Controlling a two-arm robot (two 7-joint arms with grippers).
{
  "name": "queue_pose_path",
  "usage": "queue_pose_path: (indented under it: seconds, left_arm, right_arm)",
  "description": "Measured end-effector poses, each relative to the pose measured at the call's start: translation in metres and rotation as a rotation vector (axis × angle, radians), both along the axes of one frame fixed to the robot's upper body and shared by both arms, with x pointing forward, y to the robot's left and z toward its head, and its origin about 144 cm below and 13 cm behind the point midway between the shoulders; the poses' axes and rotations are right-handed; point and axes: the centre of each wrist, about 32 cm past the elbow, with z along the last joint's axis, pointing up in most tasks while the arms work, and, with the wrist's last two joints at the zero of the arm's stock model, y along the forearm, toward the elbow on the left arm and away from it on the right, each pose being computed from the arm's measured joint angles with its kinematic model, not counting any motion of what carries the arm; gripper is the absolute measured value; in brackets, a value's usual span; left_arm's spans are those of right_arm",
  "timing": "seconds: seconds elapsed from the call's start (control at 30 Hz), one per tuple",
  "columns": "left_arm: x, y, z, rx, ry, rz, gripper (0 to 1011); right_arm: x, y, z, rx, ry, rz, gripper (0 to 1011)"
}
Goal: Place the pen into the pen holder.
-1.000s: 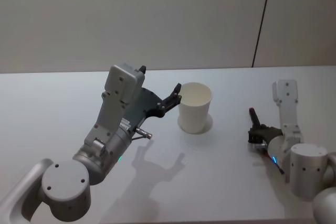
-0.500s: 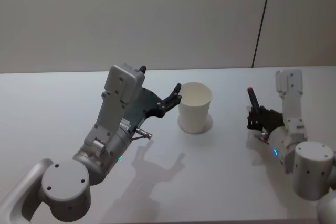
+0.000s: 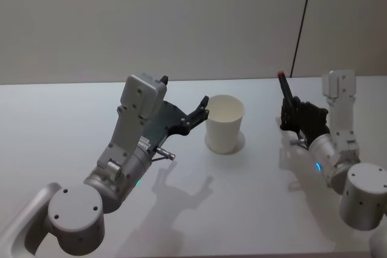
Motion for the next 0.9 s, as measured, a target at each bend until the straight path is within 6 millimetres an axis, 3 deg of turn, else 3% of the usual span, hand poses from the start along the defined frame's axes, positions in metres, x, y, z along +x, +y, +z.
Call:
queue_pose_path:
  seconds: [0.43,0.9]
  left_arm:
    - [0.000,0.000,0.000,0.000,0.000,0.000,1003]
    - [0.000,0.000,0.000,0.000,0.000,0.000,1003]
  right_arm:
    - [0.002,-0.001,0.004,0.030,-0.196,0.120,176]
    - [0.024,0.015,0.002,0.025,-0.369,0.282,176]
